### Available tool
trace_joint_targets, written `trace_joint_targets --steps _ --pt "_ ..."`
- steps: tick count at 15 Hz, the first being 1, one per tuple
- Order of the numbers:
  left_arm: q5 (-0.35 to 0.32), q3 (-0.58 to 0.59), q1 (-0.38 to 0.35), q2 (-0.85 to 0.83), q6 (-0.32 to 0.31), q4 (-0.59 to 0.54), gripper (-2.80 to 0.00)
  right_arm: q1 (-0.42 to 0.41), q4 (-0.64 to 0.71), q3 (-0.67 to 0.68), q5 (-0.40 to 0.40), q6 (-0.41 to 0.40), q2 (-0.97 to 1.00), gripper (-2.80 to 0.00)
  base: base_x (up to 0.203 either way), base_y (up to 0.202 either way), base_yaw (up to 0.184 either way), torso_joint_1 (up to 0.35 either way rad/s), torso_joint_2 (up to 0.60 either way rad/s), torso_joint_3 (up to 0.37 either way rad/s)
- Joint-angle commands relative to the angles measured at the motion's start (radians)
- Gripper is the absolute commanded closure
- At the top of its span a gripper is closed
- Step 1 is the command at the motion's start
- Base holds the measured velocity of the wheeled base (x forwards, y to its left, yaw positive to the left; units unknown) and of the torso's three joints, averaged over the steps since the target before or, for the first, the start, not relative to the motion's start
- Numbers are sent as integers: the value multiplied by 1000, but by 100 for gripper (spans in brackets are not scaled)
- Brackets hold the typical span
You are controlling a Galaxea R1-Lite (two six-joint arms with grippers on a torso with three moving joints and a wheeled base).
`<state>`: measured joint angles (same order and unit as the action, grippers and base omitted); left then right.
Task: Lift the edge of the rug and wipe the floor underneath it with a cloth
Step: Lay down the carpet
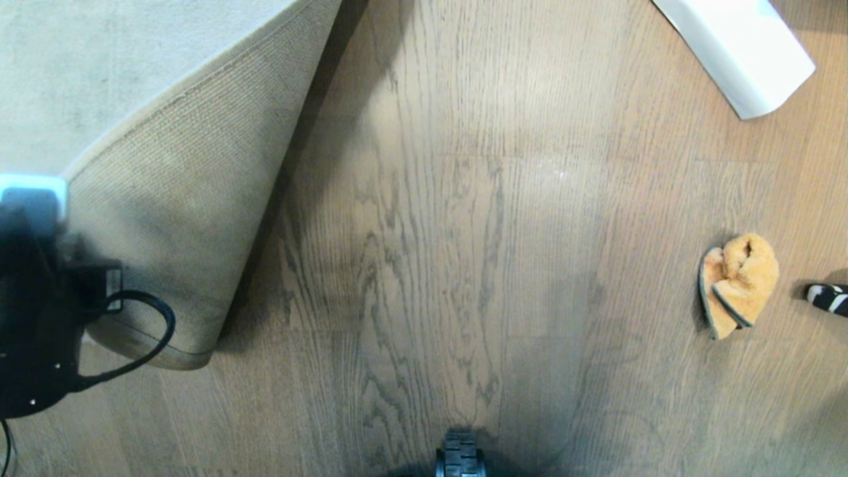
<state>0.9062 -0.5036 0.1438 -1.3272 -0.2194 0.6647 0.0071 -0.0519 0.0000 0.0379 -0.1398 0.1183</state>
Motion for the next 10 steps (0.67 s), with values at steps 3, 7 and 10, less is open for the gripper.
trace_joint_targets --steps 3,7,10 --pt "5 5 0 3 -2 4 0 -7 0 0 0 17 -117 0 0 0 0 0 0 0" --pt "5 5 0 13 -2 4 0 -7 1 0 -1 63 -117 0 0 0 0 0 0 0" --pt "5 7 0 26 -2 3 0 -7 1 0 -1 63 -117 0 0 0 0 0 0 0"
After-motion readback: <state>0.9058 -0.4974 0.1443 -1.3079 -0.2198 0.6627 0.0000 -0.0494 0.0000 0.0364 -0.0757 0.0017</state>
